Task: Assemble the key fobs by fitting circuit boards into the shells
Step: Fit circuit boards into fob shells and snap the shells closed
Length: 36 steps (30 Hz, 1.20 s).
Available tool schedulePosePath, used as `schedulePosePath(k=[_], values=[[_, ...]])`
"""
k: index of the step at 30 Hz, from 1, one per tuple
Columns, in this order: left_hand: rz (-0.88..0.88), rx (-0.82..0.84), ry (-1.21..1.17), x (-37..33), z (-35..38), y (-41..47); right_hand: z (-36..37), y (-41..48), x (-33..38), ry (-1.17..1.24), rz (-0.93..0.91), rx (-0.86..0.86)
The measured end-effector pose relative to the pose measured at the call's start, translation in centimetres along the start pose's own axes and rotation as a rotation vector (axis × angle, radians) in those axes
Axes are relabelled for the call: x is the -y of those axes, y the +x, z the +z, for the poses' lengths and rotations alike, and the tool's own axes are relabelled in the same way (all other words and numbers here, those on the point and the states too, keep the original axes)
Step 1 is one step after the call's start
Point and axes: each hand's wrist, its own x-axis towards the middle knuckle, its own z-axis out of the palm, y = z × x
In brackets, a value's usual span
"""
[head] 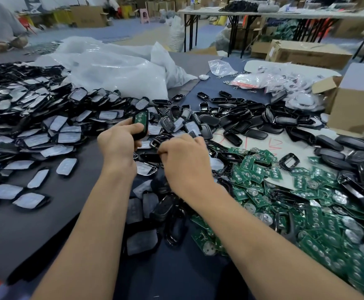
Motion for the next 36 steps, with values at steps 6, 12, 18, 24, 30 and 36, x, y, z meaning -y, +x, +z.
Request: schedulePosePath(k=[6, 12, 18, 24, 30, 36], values=[[-0.229, 0.68, 0.14, 0.7, 2.4, -4.2, -7.1, -6.1, -6.2, 0.463, 0.189, -0.157], [-0.261, 0.962, 0.267, 1.9, 3.8, -8.3, -10.1, -9.0, -9.5, 1.078, 0.734, -0.123], [-0.231, 1.008, 0.284, 2.9, 4.9, -10.2, -10.0, -9.6, -10.9, 1.219, 0.859, -0.129], [-0.142, 0.908, 0.219, 4.3, 6.0, -10.9, -9.5, -10.0, -11.3, 1.43, 0.91, -0.15], [-0.132, 0.849, 0.218, 3.9, 7.6, -11.4, -9.9, -9.9, -11.8, 1.509, 0.964, -0.238], [-0.139, 0.882, 0.224, 5.3, 8.0, -13.0, -9.8, -10.6, -13.5, 1.294, 0.88, -0.346]])
